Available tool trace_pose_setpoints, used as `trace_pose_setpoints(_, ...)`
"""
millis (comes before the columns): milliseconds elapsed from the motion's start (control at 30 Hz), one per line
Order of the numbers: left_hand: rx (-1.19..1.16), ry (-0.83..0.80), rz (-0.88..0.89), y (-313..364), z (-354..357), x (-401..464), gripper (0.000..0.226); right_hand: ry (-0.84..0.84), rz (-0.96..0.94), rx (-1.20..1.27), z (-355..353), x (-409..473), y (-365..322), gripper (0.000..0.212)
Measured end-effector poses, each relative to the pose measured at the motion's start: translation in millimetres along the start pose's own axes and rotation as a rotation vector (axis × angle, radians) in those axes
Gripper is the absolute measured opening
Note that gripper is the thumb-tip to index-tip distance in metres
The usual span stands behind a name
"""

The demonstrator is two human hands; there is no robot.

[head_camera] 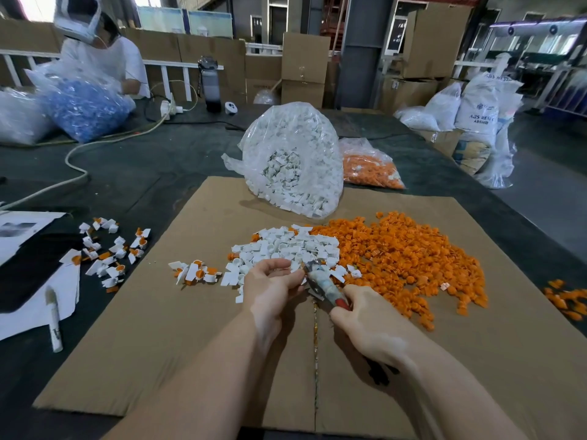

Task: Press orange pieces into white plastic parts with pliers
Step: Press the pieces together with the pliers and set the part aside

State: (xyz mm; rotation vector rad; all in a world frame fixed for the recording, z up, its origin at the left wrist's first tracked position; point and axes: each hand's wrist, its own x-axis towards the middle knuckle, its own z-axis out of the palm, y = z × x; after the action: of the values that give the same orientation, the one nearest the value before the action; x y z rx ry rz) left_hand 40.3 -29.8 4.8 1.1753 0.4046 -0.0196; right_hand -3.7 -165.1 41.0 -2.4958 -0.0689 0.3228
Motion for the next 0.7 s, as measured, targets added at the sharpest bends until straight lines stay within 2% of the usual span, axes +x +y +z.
trace_pose_setpoints(200, 0.013, 0.007, 0.010, -2, 1, 0, 0.023, 0.082, -0.008, -0.011, 8, 3, 8, 0.028)
trace_pose_setpoints(300, -0.009, 0.007, 0.018, -2, 0, -1, 0.022, 0.136, -0.011, 0.059, 6, 0, 15, 0.026)
trace_pose_setpoints(367, -0.023, -0.017, 0.043, -3, 0, -3, 0.021, 0.178, -0.002, 0.117, 1, -1, 19, 0.031)
trace_pose_setpoints(467, 0.042, -0.044, 0.100, -8, -1, -3, 0.018, 0.264, 0.008, 0.026, -2, 0, 24, 0.040)
trace_pose_setpoints(700, 0.216, -0.074, 0.205, -15, -6, -1, 0.017, 0.440, 0.038, -0.025, -11, 10, 41, 0.042)
